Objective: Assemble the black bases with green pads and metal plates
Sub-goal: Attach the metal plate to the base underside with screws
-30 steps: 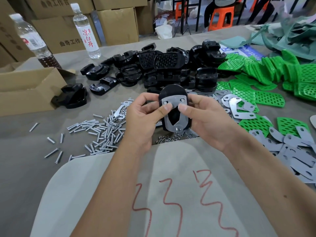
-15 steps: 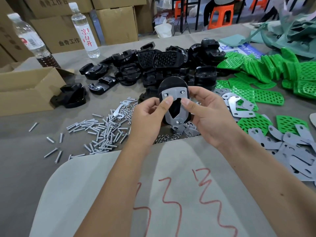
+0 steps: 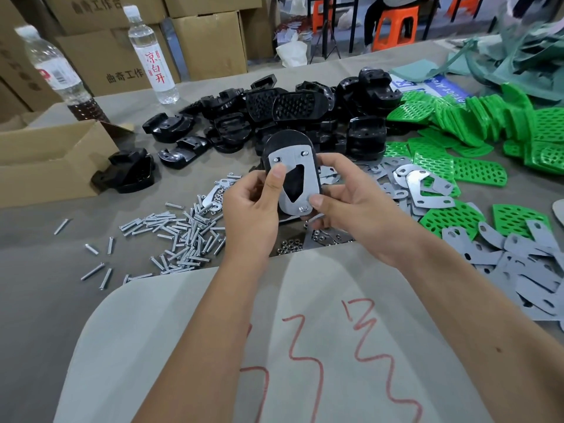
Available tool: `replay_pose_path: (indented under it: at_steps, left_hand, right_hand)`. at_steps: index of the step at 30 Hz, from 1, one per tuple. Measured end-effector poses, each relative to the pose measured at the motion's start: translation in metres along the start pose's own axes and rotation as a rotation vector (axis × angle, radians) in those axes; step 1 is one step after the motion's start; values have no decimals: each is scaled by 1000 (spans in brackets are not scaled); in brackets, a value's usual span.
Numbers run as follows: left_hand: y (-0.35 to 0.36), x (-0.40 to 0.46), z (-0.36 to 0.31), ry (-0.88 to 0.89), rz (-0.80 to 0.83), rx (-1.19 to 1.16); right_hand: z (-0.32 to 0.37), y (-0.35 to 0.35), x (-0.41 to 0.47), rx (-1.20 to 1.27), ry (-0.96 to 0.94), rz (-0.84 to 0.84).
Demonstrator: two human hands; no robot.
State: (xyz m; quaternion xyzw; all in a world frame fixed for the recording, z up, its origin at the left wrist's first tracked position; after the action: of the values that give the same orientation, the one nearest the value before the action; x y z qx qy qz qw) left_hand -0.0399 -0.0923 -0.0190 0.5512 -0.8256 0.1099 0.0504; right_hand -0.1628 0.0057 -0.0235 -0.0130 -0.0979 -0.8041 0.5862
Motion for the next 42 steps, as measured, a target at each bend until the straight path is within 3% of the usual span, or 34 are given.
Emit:
replay_pose_path:
  at_steps: [4, 13, 16, 19, 21, 24, 28, 30, 33, 35, 42]
  left_hand:
    - [2, 1, 2, -27, 14, -31]
    - [11, 4, 1, -1, 270, -96]
    - [7, 4, 10, -16, 224, -77]
    - [-1, 6, 14, -36, 119, -111]
    - [-7, 8, 18, -66, 51, -175]
    - [-11, 7, 21, -90, 16, -225]
    - [-9, 5, 19, -80, 33, -227]
    - [-7, 4, 17, -55, 45, -205]
    - [-6, 3, 14, -35, 50, -184]
    - [-6, 3, 13, -25, 49, -178]
    - [0, -2, 11, -17, 69, -147]
  right_hand:
    - [3, 1, 0, 47, -42, -22]
    - [-1, -11, 4, 41, -53, -125]
    - [4, -18, 3, -192, -59, -147]
    - [6, -36, 2, -676, -32, -238]
    - [-1, -36, 2, -926, 44, -204]
    - [-6, -40, 6, -990, 102, -227]
    - [9, -82, -2, -1014, 119, -583]
    - [23, -81, -12, -1036, 5, -680]
    - [35, -35, -16, -1036, -277, -472]
    - [23, -11, -17, -1039, -276, -286]
    - [19, -20, -27, -1072, -205, -334]
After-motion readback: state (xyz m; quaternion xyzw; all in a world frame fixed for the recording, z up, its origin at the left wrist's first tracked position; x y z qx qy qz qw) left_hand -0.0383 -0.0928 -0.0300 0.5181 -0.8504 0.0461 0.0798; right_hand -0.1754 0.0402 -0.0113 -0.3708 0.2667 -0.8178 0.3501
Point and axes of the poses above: each hand's wrist, its own x-axis towards the middle knuckle, its own y-axis out of the palm, z = x × y, the point moved 10 cm from there along x, towards the middle knuckle, and after that the axes turned 9 degrees about x, right-handed, at the moved point
